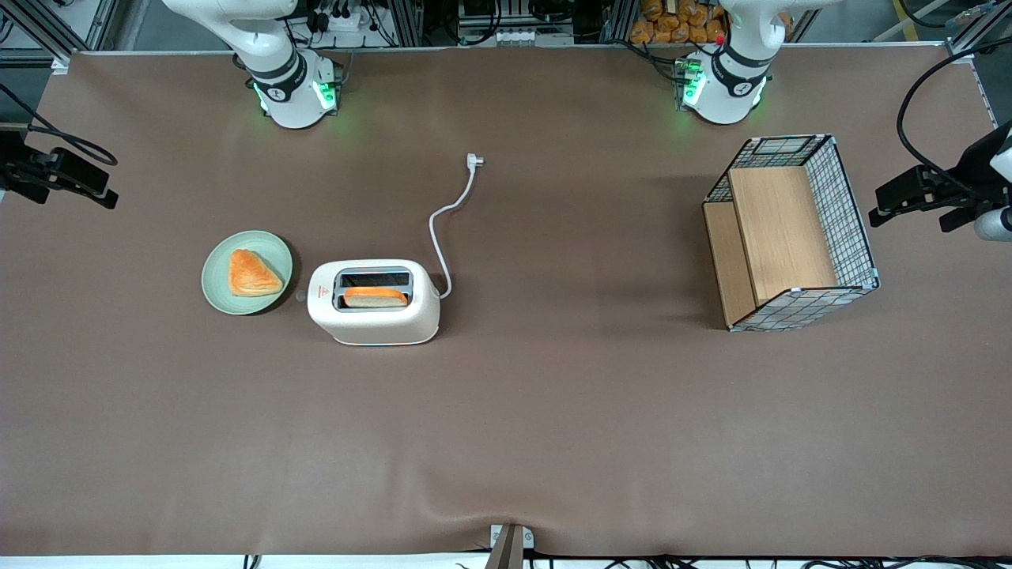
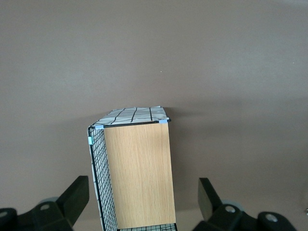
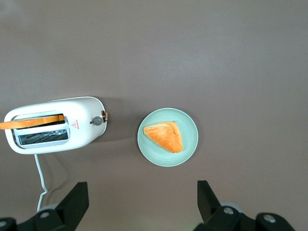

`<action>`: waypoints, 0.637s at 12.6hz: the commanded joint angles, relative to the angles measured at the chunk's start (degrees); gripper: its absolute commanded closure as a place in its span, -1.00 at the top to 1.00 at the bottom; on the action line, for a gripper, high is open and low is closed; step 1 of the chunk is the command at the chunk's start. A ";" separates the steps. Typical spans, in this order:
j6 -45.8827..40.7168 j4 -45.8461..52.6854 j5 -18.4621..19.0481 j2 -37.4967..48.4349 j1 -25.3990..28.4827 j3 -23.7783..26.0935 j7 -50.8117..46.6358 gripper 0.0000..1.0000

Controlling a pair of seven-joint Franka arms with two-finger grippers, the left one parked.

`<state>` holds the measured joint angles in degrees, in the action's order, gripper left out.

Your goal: Press toaster button with right arm

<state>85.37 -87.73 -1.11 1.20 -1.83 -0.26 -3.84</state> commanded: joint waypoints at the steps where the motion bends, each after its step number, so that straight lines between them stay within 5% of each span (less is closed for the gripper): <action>1: -0.47 0.45 0.06 0.12 -0.46 0.34 0.59 1.00; 8: -0.47 0.54 -0.03 -0.32 -0.46 0.34 0.50 1.00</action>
<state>85.37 -87.73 -1.11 1.09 -1.83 -0.25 -3.84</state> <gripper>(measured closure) 0.000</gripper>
